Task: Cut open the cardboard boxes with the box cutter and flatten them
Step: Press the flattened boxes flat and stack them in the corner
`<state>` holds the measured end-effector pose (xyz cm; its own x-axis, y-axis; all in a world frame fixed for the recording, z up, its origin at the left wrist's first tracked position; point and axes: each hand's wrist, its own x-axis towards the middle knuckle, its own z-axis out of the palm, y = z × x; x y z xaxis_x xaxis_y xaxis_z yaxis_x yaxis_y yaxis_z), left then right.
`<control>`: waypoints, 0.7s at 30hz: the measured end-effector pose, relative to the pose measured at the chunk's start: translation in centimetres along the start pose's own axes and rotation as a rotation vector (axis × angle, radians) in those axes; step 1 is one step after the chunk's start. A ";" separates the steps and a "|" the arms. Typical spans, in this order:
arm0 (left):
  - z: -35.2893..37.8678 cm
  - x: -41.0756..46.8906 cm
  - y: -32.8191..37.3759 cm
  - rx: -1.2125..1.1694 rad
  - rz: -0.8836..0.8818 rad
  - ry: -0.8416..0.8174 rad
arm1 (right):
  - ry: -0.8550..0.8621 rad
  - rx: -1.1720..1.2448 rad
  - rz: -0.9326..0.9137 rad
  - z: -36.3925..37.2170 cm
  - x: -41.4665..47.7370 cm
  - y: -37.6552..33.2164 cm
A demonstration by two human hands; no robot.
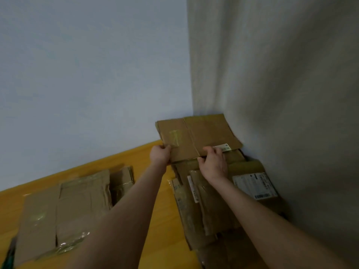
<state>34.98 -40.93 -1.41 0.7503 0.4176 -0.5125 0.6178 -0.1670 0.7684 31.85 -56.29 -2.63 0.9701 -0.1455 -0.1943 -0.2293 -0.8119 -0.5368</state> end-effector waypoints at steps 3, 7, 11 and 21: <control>-0.6 0.2 -1.3 0.060 -0.007 0.064 | -0.114 -0.045 0.055 -0.1 0.0 0.5; -1.1 -0.2 -4.8 0.110 -0.059 0.059 | -0.207 -0.090 0.068 0.5 -0.6 1.3; -1.8 -0.4 -8.3 0.211 -0.135 0.118 | -0.156 -0.147 0.032 0.3 -0.9 2.1; 0.9 -4.7 -5.4 0.783 0.315 -0.297 | 0.022 -0.136 0.068 -1.2 -2.2 3.1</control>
<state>28.38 -42.79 -3.49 0.8752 0.0188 -0.4834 0.2746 -0.8421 0.4643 29.08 -59.14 -2.83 0.9545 -0.2142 -0.2076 -0.2833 -0.8687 -0.4063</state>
